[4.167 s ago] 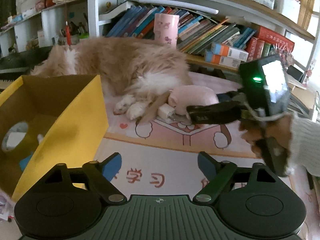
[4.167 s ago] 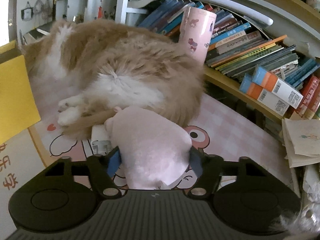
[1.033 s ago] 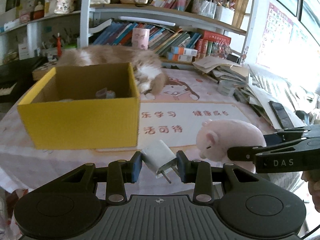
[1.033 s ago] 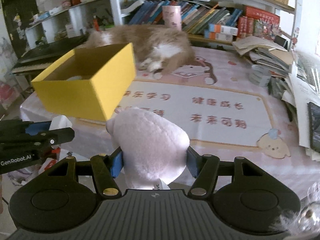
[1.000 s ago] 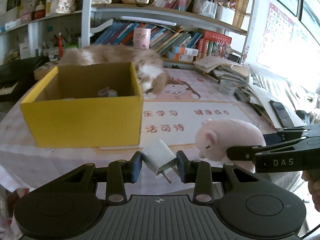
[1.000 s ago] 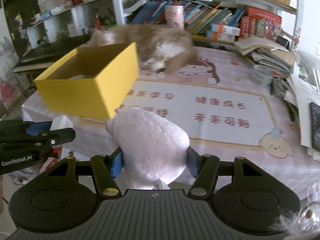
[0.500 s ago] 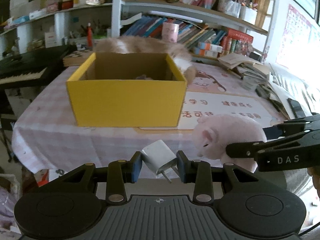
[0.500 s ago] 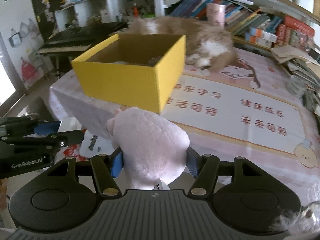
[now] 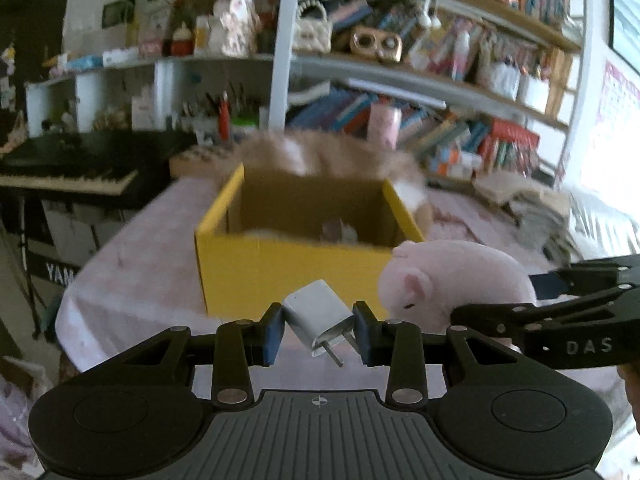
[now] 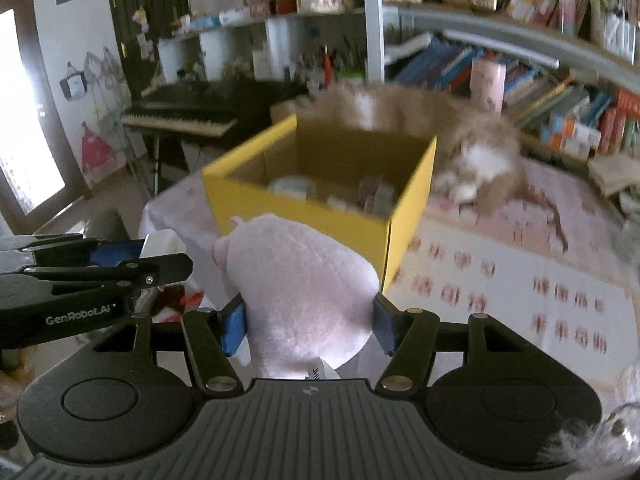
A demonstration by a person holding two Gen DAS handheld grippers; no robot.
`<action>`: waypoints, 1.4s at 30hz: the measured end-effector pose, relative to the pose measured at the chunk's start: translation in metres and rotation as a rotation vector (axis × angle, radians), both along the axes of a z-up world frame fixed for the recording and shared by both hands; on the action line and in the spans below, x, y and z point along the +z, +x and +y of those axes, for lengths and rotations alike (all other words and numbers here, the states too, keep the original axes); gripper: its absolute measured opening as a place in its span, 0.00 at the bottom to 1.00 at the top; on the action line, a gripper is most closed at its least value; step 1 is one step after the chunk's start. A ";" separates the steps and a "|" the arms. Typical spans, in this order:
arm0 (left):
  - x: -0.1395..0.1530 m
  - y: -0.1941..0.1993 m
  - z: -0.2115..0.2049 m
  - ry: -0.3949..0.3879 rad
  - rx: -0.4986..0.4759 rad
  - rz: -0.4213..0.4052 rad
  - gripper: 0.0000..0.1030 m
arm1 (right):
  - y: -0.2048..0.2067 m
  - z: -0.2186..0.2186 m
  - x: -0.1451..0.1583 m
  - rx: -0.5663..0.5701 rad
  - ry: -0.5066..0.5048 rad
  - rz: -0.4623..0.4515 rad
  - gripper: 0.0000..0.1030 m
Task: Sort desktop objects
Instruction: 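Carry the plush pig and white charger with both tools over the yellow box, then lower the pig and charger into the yellow box and open both tools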
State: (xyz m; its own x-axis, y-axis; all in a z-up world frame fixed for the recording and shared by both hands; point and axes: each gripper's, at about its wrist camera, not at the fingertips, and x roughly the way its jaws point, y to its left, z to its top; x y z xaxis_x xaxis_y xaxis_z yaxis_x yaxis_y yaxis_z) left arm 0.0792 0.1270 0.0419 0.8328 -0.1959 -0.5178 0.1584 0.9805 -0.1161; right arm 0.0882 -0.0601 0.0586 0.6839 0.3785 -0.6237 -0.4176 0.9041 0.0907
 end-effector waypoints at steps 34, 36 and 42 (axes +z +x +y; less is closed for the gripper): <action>-0.050 0.195 -0.041 0.109 -0.001 0.215 0.35 | 0.244 0.033 -0.016 0.143 -0.054 -0.031 0.57; -0.053 0.198 -0.042 0.113 -0.009 0.234 0.35 | 0.252 0.037 -0.022 0.163 -0.069 -0.002 0.57; -0.052 0.197 -0.045 0.133 -0.021 0.218 0.56 | 0.268 0.048 -0.035 0.213 -0.108 0.047 0.57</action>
State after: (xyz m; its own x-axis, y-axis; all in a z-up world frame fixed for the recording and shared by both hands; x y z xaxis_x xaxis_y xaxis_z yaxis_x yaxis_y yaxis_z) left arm 0.2758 0.0822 -0.0100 0.6948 -0.1294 -0.7075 0.1638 0.9863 -0.0195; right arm 0.3562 -0.0120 0.0233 0.5649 0.4405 -0.6977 -0.5971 0.8019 0.0228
